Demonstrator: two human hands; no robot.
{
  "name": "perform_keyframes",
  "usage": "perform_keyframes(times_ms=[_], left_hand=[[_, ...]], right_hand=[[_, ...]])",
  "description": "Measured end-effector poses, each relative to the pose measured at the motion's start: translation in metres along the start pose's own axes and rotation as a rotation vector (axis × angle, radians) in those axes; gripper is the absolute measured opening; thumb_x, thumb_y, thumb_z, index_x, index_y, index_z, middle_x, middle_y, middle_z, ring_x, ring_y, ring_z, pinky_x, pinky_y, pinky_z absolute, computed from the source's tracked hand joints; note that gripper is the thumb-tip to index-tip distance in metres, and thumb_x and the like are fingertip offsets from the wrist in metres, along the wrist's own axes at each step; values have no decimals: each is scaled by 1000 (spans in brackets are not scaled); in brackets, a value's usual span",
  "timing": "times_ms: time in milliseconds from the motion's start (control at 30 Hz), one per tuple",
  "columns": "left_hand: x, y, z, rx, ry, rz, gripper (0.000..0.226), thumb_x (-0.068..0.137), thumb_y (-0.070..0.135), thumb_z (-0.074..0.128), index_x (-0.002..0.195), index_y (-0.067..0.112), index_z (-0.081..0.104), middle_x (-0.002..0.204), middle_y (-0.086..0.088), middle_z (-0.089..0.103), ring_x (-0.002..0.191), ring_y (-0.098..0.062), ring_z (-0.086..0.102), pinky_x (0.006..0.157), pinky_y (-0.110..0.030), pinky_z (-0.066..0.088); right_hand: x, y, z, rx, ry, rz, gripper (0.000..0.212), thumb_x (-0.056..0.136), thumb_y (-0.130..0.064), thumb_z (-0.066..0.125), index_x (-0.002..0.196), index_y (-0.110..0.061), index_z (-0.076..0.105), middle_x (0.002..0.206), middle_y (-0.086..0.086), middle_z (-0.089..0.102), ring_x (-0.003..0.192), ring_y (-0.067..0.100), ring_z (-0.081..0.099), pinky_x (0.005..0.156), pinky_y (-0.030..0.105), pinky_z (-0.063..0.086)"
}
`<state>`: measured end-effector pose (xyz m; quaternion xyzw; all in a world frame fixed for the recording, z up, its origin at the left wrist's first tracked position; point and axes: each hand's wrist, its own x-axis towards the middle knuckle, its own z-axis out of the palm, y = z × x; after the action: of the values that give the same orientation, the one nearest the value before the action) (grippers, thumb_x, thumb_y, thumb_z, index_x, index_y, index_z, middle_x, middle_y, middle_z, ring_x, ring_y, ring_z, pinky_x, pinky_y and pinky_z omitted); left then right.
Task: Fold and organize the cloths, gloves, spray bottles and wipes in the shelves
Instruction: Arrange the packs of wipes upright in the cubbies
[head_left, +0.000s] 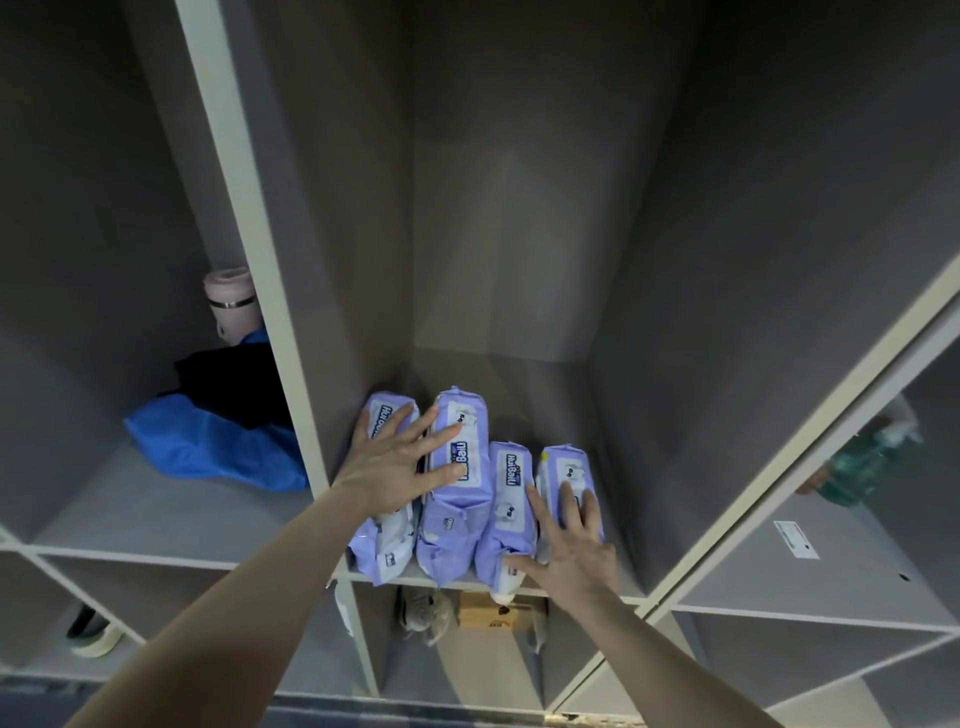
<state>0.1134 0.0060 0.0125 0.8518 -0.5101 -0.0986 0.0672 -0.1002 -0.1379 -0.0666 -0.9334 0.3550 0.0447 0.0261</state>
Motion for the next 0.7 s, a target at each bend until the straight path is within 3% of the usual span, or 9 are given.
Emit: perform_keyframes(times_ms=[100,267,433,533,633,700], left_hand=[[1,-1,1,-19,8,3,100,48,97,-12,140,62,3,156,25,-12,147,-9,-11,114,-51,-13],[0,-2,4,5,46,3,96,52,95,-12,140,62,4,156,26,-11,147,-9,-9,115,-51,-11],[-1,-2,7,35,115,29,94,57,93,-15,142,61,8,155,29,-7,148,-8,-7,116,-51,-8],[1,-3,3,21,77,21,99,51,94,-19,141,61,6,154,31,-8,147,-8,-8,116,-52,-8],[-3,6,-3,39,-22,-24,106,48,94,-15,144,56,4,155,29,-11,148,-10,-7,116,-53,-6],[-15,17,-8,23,8,-42,98,56,83,-6,147,50,10,157,25,-4,148,-8,5,117,-54,0]], right_hand=[[3,-1,-3,-30,-7,-3,92,78,-81,34,145,-46,-17,161,0,-5,146,33,-5,91,41,50],[-3,-2,-2,-23,-59,-82,92,76,-81,36,134,-52,-30,160,3,-18,145,37,-17,102,46,41],[-7,1,-4,48,-140,-125,91,64,-91,21,134,-57,-26,158,2,-25,142,35,-27,108,50,32],[-3,12,-18,131,-252,-177,87,79,-75,44,142,-56,-12,158,0,-25,141,34,-30,111,51,27],[-4,27,-38,231,-350,-187,84,80,-67,55,145,-56,2,161,-7,-13,146,24,-21,116,45,19],[-8,32,-52,383,-321,-178,82,81,-63,59,147,-52,11,160,-6,7,148,16,-4,116,37,19]])
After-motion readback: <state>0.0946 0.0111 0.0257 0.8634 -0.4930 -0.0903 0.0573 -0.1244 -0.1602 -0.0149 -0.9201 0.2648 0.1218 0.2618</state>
